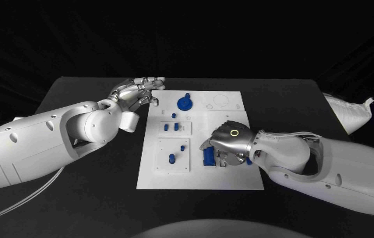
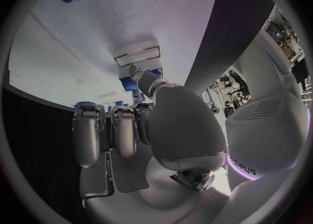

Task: Assemble the parts on the task board

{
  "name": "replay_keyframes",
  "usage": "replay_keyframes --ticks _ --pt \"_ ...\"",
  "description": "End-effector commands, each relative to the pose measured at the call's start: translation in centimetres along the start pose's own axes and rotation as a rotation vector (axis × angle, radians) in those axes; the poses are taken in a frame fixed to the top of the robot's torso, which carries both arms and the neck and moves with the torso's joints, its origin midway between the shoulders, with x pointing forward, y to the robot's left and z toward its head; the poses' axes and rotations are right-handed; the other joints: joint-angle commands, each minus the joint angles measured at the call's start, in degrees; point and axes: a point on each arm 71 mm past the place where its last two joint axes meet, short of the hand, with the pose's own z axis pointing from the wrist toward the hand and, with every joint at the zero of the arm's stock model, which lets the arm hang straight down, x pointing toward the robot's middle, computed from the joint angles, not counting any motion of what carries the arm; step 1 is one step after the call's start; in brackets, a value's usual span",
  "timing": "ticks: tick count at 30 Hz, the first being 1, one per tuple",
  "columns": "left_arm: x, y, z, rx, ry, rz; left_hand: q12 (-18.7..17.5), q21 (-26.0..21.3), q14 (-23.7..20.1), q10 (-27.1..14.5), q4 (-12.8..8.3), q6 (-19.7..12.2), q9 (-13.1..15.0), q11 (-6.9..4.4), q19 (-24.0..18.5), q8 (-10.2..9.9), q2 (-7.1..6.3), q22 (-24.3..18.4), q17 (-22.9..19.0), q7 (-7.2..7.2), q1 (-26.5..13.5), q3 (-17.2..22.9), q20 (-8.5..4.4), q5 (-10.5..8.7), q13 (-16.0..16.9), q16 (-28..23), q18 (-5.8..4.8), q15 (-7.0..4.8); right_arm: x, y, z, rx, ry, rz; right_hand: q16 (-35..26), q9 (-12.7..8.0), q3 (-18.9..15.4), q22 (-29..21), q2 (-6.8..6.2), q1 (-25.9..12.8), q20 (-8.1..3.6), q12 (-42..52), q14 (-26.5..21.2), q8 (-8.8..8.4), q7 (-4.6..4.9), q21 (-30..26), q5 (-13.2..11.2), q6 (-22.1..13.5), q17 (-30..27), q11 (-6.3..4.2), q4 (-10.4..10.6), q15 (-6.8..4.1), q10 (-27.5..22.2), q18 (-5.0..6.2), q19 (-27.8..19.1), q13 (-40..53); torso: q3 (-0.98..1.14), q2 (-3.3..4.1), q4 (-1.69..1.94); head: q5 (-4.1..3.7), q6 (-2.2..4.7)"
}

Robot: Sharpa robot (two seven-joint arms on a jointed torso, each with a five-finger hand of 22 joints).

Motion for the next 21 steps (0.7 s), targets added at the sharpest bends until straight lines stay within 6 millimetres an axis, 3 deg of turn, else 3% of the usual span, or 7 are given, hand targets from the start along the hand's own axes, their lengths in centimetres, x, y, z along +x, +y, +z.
replay_keyframes --ticks 1,8,10,13,18,21 --pt "0.3 0.0 0.0 0.004 0.021 -0.003 0.3 -0.3 -0.4 -0.4 0.0 -0.3 -0.1 0.15 -0.3 0.2 0.07 -0.1 -0.1 -0.16 -0.4 -0.4 0.1 0.15 0.1 -0.1 1.0 0.06 0.5 -0.1 -0.1 0.01 0.036 -0.018 -0.2 0.1 0.2 9.0 -0.09 0.5 -0.34 0.3 5.4 0.1 0.0 -0.2 -0.2 0.3 12.7 -0.22 -0.3 -0.55 2.0 -0.69 3.7 10.2 -0.01 0.01 -0.01 -0.05 0.01" --pt "0.3 0.0 0.1 0.004 0.021 -0.004 0.4 -0.4 -0.4 -0.4 0.0 -0.4 0.0 0.15 -0.3 0.2 0.1 -0.1 -0.1 -0.16 -0.3 -0.3 0.1 0.16 0.1 -0.1 1.01 0.07 0.1 -0.1 -0.5 0.02 -0.012 -0.026 -0.3 -1.2 0.3 9.1 -0.58 1.0 -0.65 0.4 5.4 -0.27 -1.83 -0.2 -0.2 -3.9 12.7 -0.7 -0.3 -0.94 2.1 -0.7 3.7 10.2 -0.02 -0.02 0.05 -0.16 0.07" --pt "0.3 0.0 0.1 0.004 0.021 -0.004 0.4 -0.4 -0.4 -0.4 0.0 -0.4 0.0 0.14 -0.3 0.2 0.12 -0.1 -0.1 -0.17 -0.2 -0.3 0.11 0.17 0.1 -0.1 1.01 0.07 -0.2 -0.1 -0.7 0.027 -0.04 -0.026 -0.3 -1.8 0.3 9.2 -0.74 1.3 -0.78 0.5 5.4 -0.4 -2.58 -0.2 -0.2 -7.5 12.7 -0.78 0.0 -1.08 2.2 -0.71 3.7 10.3 -0.02 -0.02 0.03 -0.14 0.09" --pt "0.3 0.0 0.1 0.004 0.022 -0.004 0.4 -0.4 -0.4 -0.4 0.0 -0.4 0.0 0.14 -0.3 0.2 0.12 -0.1 -0.1 -0.17 -0.2 -0.3 0.11 0.17 0.1 -0.1 1.01 0.07 -0.6 -0.3 -1.1 0.042 -0.087 -0.014 -0.1 -2.1 0.4 9.4 -0.81 1.6 -0.9 0.9 5.5 -0.52 -2.76 0.0 -0.2 -10.0 12.9 -0.82 0.3 -1.21 2.4 -0.77 3.9 10.5 0.01 0.02 0.03 -0.24 0.23" --pt "0.3 0.1 0.0 0.004 0.022 -0.004 0.4 -0.4 -0.4 -0.5 -0.1 -0.4 0.0 0.14 -0.3 0.2 0.14 -0.1 -0.1 -0.17 -0.2 -0.3 0.11 0.18 0.1 -0.1 1.01 0.07 -1.1 -0.8 -2.2 0.074 -0.165 0.075 0.0 -1.7 0.3 9.9 -0.93 1.2 -1.12 1.5 5.5 0.14 -1.22 0.3 -0.2 -6.6 13.0 -0.9 1.1 -1.43 2.8 -0.88 4.1 10.9 -0.03 0.0 -0.07 -0.39 0.34" --pt "0.3 0.1 0.0 0.004 0.022 -0.001 0.4 -0.4 -0.4 -0.5 -0.1 -0.4 0.0 0.14 -0.3 0.2 0.14 -0.1 -0.1 -0.17 -0.2 -0.3 0.11 0.18 0.1 -0.1 1.01 0.06 -1.3 -1.4 -3.0 0.107 -0.195 0.174 0.2 -1.3 -0.7 10.3 -1.33 -0.4 -1.18 1.9 5.6 0.81 0.89 0.6 -0.2 -3.8 13.2 -0.08 2.4 -1.23 3.0 -0.99 4.2 11.1 -0.07 0.0 -0.03 -0.58 0.37"
